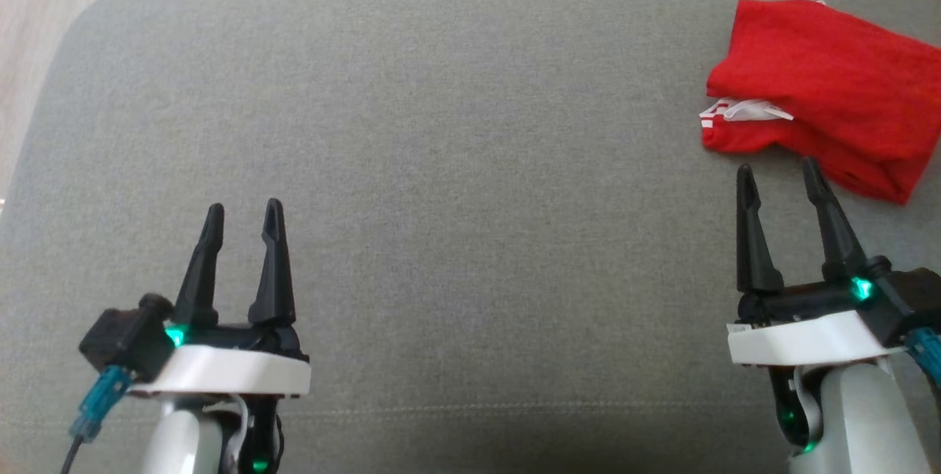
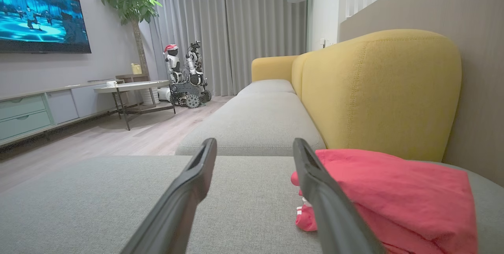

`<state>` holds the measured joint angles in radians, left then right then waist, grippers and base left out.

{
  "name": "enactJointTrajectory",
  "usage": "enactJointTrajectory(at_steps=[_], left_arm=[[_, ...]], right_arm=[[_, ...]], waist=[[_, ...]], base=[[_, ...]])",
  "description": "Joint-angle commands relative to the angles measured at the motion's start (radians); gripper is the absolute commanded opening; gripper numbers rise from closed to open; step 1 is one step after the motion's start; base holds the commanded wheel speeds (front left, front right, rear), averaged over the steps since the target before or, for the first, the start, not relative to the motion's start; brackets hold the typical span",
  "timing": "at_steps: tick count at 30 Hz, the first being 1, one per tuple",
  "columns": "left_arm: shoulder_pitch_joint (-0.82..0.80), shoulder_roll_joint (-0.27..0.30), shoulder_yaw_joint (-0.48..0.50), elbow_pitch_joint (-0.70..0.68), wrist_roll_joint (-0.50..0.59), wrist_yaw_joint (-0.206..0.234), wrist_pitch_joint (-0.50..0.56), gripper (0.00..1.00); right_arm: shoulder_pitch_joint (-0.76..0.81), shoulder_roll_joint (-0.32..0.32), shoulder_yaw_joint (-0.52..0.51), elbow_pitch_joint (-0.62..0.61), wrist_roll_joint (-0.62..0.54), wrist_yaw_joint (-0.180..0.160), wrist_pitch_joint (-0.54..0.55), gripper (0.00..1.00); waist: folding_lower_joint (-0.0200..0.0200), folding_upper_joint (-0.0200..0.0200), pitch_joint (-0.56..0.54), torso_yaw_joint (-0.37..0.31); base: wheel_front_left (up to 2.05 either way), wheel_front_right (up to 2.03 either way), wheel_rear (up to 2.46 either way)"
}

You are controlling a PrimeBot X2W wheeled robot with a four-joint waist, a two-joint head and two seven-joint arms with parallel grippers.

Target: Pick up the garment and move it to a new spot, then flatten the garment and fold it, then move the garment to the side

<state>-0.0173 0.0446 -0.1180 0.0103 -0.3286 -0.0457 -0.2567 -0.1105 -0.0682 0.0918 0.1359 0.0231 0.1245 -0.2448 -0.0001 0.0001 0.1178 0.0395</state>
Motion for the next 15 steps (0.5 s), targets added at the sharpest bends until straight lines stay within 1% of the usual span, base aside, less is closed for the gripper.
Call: enactJointTrajectory(at_steps=[1,10,15], left_arm=[[-0.044,0.006,0.040,-0.039,-0.008,-0.010,-0.005,1.00],[-0.038,0.006,0.054,-0.058,-0.003,-0.030,-0.005,1.00],[-0.035,0.006,0.065,-0.073,-0.031,-0.035,-0.005,1.00]], right_arm=[[-0.024,0.009,0.020,-0.028,-0.006,0.006,-0.010,1.00],[-0.026,0.012,0.018,-0.021,-0.006,0.006,-0.013,1.00],[-0.027,0.014,0.022,-0.017,-0.002,0.006,-0.013,1.00]], waist=[[0.0001,-0.0001,0.003,0.002],[0.0001,-0.0001,0.000,0.008],[0.0001,-0.0001,-0.003,0.008]], base=[[0.00,0.00,0.00],[0.00,0.00,0.00],[0.00,0.00,0.00]])
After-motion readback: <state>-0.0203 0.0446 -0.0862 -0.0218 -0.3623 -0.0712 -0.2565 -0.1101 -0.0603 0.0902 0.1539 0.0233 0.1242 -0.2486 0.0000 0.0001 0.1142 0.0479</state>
